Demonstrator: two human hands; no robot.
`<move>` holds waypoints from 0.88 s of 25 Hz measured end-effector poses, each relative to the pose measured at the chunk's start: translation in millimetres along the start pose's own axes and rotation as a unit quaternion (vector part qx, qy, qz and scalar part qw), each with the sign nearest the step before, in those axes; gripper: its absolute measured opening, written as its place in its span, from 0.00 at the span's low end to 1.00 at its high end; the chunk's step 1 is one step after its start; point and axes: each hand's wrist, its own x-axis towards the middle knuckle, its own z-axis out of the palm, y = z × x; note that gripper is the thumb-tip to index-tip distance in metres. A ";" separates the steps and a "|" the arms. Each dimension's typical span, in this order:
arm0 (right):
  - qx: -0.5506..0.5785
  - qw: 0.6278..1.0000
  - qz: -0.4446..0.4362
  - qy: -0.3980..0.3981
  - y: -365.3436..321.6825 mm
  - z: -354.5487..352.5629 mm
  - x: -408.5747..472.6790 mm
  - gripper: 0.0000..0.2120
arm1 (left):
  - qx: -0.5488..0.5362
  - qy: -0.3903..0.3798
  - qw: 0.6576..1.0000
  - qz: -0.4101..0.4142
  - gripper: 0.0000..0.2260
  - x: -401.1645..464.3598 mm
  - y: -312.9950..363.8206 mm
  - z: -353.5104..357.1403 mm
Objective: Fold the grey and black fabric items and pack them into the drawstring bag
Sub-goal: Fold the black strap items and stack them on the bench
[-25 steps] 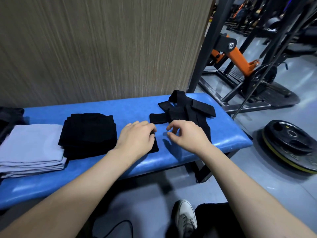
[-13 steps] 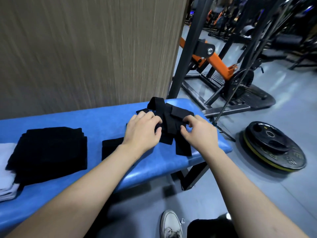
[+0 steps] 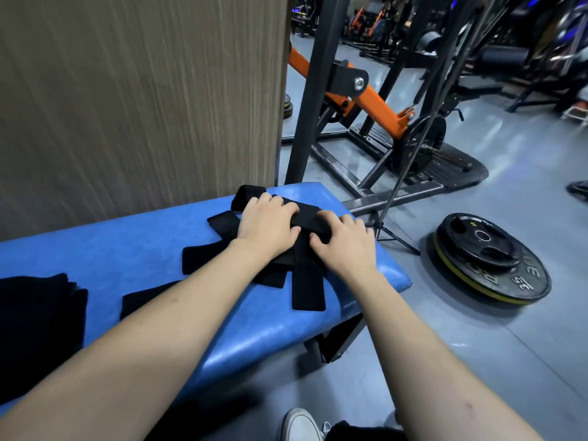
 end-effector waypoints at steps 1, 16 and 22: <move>0.009 1.000 -0.008 0.002 -1.1 1.4 -0.5 0.21 | -0.015 -0.007 1.000 -0.006 0.20 1.8 0.9 0.0; 0.178 0.975 -0.130 0.034 -11.7 -6.4 -17.5 0.23 | -0.279 0.003 0.960 -0.014 0.16 -23.6 15.5 -21.6; 0.154 0.968 -0.149 0.129 -10.8 -17.3 -13.9 0.14 | -0.335 0.054 0.940 -0.021 0.10 -30.0 10.0 -27.8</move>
